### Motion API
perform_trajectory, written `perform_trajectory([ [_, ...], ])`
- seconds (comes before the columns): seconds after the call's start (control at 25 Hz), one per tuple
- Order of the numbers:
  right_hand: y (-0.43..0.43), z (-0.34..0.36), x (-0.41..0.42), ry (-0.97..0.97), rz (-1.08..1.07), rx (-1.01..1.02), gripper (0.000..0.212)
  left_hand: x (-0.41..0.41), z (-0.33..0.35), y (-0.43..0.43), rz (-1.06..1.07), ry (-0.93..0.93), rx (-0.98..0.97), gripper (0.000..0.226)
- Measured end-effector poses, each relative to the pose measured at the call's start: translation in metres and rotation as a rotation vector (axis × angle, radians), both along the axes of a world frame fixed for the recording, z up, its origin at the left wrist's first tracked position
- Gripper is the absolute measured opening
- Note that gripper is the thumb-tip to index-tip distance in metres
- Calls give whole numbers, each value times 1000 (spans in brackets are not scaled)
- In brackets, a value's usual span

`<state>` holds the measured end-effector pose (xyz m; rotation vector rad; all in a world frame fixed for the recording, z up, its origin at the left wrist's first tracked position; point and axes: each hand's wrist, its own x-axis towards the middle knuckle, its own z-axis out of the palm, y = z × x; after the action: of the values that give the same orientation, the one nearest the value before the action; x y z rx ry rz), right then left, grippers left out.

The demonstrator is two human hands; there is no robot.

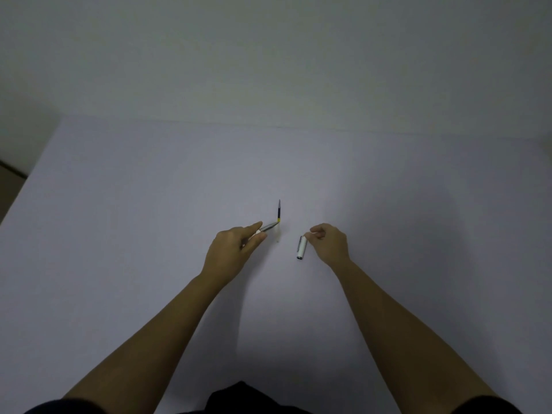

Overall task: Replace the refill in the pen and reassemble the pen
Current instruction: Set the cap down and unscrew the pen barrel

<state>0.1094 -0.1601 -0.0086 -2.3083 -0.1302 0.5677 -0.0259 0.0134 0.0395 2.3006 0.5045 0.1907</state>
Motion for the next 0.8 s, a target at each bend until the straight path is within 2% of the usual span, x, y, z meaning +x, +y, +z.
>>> perform_trajectory([
  [0.2, 5, 53, 14, -121, 55, 77, 22, 0, 35, 2, -34, 2, -34, 36],
  [0.36, 15, 128, 10, -188, 359, 137, 27, -4, 71, 7, -111, -25, 32, 15],
  [0.44, 16, 156, -2, -165, 540, 132, 32, -8, 85, 8, -188, -56, 88, 17],
  [0.6, 13, 184, -24, -212, 810, -88, 41, -14, 101, 3, -389, -169, 291, 38],
  [0.72, 5, 195, -33, -257, 852, -96, 29, -18, 104, -5, -442, -257, 449, 42],
  [0.8, -1, 198, -35, -361, 855, -32, 18, -20, 105, -11, -411, -276, 446, 45],
])
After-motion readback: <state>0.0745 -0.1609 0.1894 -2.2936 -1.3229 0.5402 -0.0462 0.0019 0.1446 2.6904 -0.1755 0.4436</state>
